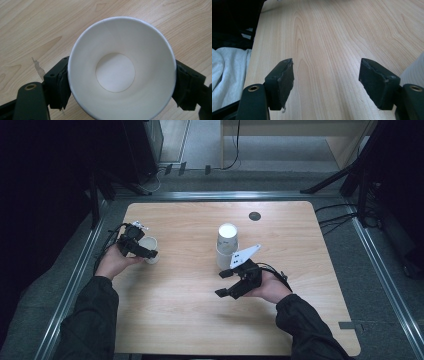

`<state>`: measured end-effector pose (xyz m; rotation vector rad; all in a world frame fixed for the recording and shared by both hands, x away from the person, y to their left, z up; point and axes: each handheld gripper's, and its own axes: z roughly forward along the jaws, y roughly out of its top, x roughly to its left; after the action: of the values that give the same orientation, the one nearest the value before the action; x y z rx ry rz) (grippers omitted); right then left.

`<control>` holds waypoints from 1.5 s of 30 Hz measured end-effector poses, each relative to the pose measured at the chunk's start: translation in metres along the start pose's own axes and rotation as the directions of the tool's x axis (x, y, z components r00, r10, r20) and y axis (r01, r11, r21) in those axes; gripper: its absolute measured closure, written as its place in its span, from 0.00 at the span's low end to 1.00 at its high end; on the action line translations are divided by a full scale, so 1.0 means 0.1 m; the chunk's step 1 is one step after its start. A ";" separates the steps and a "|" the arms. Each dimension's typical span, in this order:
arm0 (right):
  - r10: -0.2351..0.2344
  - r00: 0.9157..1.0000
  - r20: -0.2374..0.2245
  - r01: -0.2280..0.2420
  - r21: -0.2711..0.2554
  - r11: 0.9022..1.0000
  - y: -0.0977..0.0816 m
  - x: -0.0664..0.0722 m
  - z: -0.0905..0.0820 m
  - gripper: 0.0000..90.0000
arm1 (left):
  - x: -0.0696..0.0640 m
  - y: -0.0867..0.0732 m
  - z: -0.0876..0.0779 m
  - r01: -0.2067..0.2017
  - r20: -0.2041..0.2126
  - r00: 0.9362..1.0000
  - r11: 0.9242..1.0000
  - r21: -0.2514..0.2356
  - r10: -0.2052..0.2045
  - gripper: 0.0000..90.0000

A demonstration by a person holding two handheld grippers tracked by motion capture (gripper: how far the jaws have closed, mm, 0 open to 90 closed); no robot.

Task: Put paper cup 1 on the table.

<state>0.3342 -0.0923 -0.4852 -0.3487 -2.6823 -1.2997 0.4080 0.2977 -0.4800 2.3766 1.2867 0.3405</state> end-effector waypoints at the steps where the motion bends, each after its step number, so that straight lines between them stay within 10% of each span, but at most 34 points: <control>1: -0.001 1.000 0.000 0.001 0.000 1.000 0.00 0.00 0.00 0.32 | 0.00 0.00 0.02 0.006 0.008 1.000 1.000 0.006 -0.006 0.15; 27: 0.000 1.000 0.004 0.000 0.003 1.000 -0.01 -0.01 -0.04 0.32 | 0.09 -0.03 -0.31 0.111 0.114 0.988 0.989 -0.097 -0.100 0.09; 45: 0.012 1.000 0.026 -0.012 0.001 1.000 -0.05 -0.07 -0.20 0.32 | -0.19 0.05 -0.70 0.046 0.206 0.979 0.985 -0.163 -0.012 0.15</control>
<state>0.3397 -0.1121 -0.4782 -0.3840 -2.6975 -1.2994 0.3734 0.2966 -0.4167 2.1859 1.1502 0.1818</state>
